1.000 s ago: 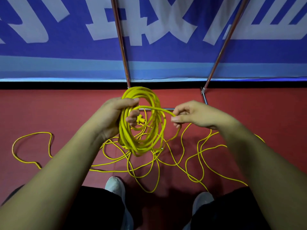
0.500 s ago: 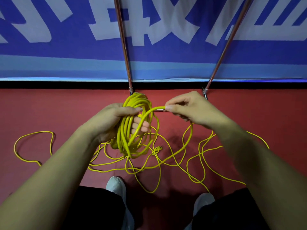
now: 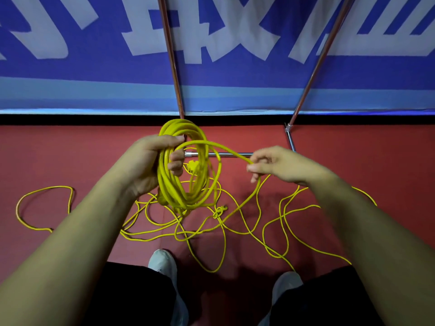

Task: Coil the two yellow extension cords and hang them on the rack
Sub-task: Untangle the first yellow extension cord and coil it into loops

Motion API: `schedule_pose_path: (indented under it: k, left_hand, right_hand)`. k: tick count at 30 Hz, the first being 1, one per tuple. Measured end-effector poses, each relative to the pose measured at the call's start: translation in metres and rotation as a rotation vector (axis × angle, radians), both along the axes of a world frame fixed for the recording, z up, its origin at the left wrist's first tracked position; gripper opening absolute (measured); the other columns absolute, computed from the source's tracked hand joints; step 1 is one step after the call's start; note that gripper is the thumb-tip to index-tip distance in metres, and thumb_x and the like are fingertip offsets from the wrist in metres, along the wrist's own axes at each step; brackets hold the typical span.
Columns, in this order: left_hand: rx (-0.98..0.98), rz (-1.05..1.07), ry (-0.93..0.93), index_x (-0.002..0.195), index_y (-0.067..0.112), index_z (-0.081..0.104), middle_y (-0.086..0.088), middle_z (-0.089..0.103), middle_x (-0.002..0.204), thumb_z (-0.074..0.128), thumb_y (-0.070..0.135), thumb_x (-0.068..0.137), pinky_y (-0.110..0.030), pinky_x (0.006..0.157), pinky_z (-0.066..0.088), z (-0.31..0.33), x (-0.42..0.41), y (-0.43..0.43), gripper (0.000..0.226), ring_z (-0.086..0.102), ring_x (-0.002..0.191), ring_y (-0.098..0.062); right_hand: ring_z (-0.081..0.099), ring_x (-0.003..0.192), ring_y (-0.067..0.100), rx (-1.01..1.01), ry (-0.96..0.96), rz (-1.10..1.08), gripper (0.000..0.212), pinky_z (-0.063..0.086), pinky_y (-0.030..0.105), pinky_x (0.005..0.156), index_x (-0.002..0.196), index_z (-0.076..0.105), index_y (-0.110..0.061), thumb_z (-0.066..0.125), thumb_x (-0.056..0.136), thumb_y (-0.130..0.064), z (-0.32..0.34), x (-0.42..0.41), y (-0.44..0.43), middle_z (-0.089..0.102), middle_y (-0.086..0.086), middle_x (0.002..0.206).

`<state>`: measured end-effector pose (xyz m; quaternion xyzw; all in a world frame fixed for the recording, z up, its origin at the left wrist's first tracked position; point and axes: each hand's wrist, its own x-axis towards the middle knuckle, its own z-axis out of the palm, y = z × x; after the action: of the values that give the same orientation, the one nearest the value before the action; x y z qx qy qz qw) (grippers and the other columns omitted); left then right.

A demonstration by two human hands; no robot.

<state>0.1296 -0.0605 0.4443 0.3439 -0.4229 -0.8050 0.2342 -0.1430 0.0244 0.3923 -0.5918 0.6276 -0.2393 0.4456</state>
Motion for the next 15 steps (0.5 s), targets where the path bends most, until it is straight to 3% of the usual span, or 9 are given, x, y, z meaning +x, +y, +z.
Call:
schedule_pose_path:
  k: [2,5,10,13,15]
  left_hand:
    - [-0.053,-0.027,-0.069,0.06,0.015,0.064,-0.004,0.05,0.05,0.054,0.019,0.08,-0.024,0.044,0.045,-0.001,0.004,-0.001,0.023,0.048,0.04,-0.016]
    - [-0.054,-0.037,-0.128,0.072,0.002,0.066,-0.018,0.067,0.063,0.056,0.018,0.076,-0.036,0.057,0.059,-0.004,0.008,0.001,0.019,0.068,0.055,-0.029]
    - [0.025,-0.08,-0.089,0.077,-0.003,0.068,-0.024,0.07,0.071,0.056,0.018,0.078,-0.037,0.059,0.06,-0.004,0.001,0.01,0.024,0.072,0.064,-0.033]
    - [0.028,-0.145,-0.096,0.086,-0.001,0.063,-0.022,0.07,0.071,0.056,0.02,0.079,-0.031,0.049,0.057,-0.006,-0.006,0.018,0.023,0.068,0.052,-0.026]
    - [0.019,-0.193,-0.081,0.082,0.002,0.058,-0.015,0.065,0.062,0.055,0.021,0.082,-0.025,0.04,0.049,-0.009,-0.009,0.021,0.019,0.057,0.039,-0.02]
  right_hand:
    - [0.061,0.059,0.023,-0.056,-0.238,-0.15,0.005,0.046,0.034,0.068,0.096,0.056,-0.009,0.058,0.094,-0.006,0.005,0.004,-0.003,0.06,0.011,0.067]
    - [0.037,0.053,0.015,-0.121,-0.415,-0.258,0.007,0.036,0.026,0.051,0.092,0.06,-0.014,0.059,0.094,-0.007,0.018,0.015,-0.007,0.046,0.006,0.064]
    - [0.036,0.05,0.009,-0.198,-0.236,-0.22,0.009,0.029,0.02,0.043,0.087,0.071,-0.017,0.066,0.09,-0.01,0.036,0.035,-0.006,0.046,0.004,0.057]
    - [0.04,0.041,0.0,-0.262,-0.166,-0.13,0.008,0.029,0.009,0.045,0.093,0.071,-0.001,0.066,0.089,-0.005,0.042,0.057,-0.008,0.05,-0.012,0.046]
    - [0.046,0.051,-0.002,-0.326,-0.122,-0.128,0.006,0.035,0.01,0.052,0.091,0.072,-0.002,0.069,0.087,-0.006,0.045,0.068,-0.009,0.057,-0.011,0.056]
